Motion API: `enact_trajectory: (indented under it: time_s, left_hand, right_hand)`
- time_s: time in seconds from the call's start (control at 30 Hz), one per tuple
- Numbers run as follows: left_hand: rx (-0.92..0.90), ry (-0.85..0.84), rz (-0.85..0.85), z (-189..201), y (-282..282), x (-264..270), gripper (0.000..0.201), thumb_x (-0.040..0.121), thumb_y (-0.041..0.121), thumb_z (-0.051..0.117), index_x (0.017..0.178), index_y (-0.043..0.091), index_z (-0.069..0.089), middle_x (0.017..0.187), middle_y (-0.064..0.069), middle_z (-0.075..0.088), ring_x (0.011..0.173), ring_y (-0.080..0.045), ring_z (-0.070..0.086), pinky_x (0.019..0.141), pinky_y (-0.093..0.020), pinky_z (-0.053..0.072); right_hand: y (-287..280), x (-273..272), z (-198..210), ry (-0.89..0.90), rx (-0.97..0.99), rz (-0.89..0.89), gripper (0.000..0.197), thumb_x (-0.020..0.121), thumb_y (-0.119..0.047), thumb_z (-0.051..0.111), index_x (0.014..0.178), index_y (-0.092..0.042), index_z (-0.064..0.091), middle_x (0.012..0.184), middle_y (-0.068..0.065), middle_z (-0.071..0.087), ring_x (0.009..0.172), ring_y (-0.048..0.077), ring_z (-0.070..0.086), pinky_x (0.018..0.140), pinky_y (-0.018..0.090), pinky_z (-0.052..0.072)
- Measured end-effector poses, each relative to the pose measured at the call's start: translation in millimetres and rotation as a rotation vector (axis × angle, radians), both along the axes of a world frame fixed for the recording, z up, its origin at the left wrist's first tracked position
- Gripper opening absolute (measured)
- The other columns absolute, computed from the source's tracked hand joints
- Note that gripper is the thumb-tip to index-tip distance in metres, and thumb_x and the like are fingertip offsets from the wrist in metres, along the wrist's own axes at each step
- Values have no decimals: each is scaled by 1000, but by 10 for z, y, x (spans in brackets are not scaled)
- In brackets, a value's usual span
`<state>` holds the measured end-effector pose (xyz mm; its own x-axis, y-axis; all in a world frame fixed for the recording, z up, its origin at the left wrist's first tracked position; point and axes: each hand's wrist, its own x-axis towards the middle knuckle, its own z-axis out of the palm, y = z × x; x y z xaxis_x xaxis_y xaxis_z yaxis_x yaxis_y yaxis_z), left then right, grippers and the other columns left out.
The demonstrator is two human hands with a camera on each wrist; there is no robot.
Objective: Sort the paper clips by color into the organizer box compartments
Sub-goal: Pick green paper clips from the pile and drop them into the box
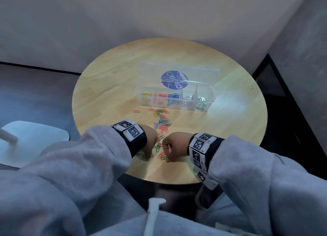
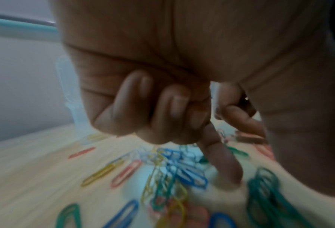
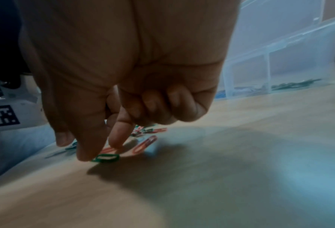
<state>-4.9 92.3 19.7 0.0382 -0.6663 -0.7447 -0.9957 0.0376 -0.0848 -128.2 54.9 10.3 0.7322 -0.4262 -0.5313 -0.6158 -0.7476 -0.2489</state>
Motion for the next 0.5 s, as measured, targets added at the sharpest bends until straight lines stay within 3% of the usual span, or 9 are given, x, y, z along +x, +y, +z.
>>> enact_trajectory:
  time_s: [0.07,0.13,0.33,0.43,0.5]
  left_hand:
    - [9,-7,-18,-43,7,-12,27,73,33,74,92,13,72,78,2,60,69,-17,51,60,-25,40]
    - [-3,-16,-47,-61,6,-20,33,74,33,74,98,11,73,78,1,60,70,-18,51,63,-26,41]
    - [-20,2,-37,-63,-25,-24,32,79,31,72,103,9,72,83,0,58,74,-18,49,66,-26,40]
    - [-19,13,-36,-57,-36,5,22,80,30,71,93,12,70,82,0,57,74,-19,48,66,-25,38]
    - [-24,42,-16,-51,-40,35,12,80,27,71,84,17,64,78,0,57,74,-19,48,64,-25,38]
  right_hand:
    - [-9,7,-18,3,13,2,22,81,-26,67,98,-11,66,89,1,58,81,18,52,61,25,39]
    - [-36,13,-37,8,33,4,17,81,-25,68,90,-12,64,86,0,57,78,17,51,53,23,35]
    - [-82,33,-45,0,44,29,6,81,-18,65,81,-18,58,87,4,64,76,16,50,52,19,33]
    - [-85,31,-65,14,50,32,5,81,-15,62,79,-18,59,85,3,66,73,15,51,51,19,34]
    - [-83,23,-84,43,43,25,11,79,-10,58,72,-19,57,72,-1,59,63,15,48,48,20,34]
